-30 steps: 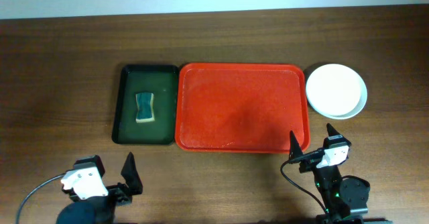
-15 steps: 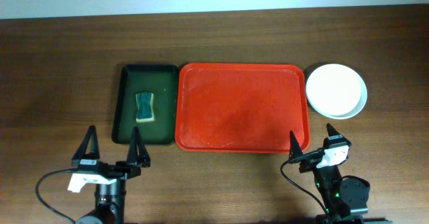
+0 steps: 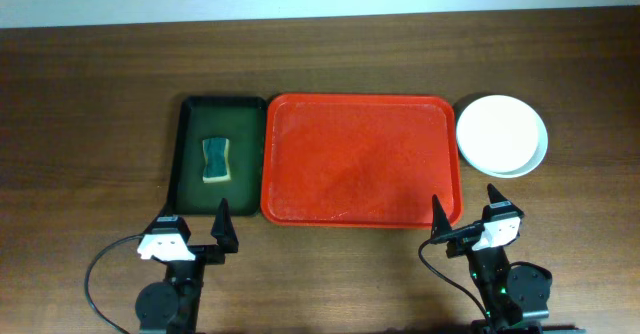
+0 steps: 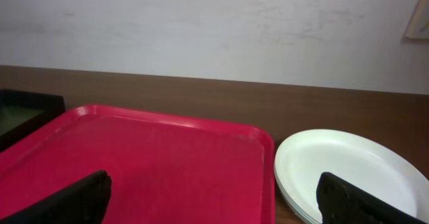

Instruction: Clean dirty plates on tray and stack at the side

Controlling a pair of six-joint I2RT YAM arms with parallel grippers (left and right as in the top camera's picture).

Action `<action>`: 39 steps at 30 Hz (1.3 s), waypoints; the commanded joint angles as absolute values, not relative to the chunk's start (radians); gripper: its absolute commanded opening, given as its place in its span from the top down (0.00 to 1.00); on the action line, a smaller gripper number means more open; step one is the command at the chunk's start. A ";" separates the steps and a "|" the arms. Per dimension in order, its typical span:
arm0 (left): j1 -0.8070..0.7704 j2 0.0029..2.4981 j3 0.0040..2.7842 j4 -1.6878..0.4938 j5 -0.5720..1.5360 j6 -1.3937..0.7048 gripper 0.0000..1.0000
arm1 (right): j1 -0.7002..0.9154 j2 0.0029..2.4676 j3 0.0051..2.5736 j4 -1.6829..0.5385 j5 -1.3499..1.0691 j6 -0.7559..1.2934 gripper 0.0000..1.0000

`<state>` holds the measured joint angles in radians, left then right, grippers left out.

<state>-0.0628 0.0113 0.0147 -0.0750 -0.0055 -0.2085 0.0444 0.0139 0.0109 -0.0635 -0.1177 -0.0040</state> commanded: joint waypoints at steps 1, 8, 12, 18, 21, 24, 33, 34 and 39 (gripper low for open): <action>-0.063 0.006 0.008 -0.083 -0.022 -0.121 0.01 | 0.038 0.006 0.006 -0.068 -0.120 -0.007 0.01; -0.063 0.006 0.008 -0.084 -0.006 0.032 0.01 | 0.038 0.006 0.006 -0.068 -0.120 -0.007 0.01; -0.063 0.006 0.008 -0.083 -0.004 0.031 0.01 | 0.038 0.006 0.006 -0.068 -0.120 -0.007 0.02; -0.063 0.006 0.009 -0.084 -0.004 0.031 0.01 | 0.038 0.006 0.006 -0.068 -0.120 -0.007 0.02; -0.063 0.006 0.009 -0.084 -0.004 0.031 0.01 | 0.038 0.006 0.006 -0.068 -0.120 -0.007 0.01; -0.063 0.006 0.009 -0.084 -0.004 0.031 0.01 | 0.038 0.006 0.006 -0.068 -0.120 -0.007 0.01; -0.063 0.006 0.009 -0.084 -0.004 0.031 0.01 | 0.038 0.006 0.006 -0.068 -0.120 -0.007 0.01; -0.063 0.006 0.009 -0.084 -0.004 0.031 0.01 | 0.038 0.006 0.006 -0.068 -0.120 -0.008 0.01; -0.063 0.006 0.009 -0.084 -0.004 0.031 0.01 | 0.038 0.006 0.006 -0.068 -0.120 -0.007 0.01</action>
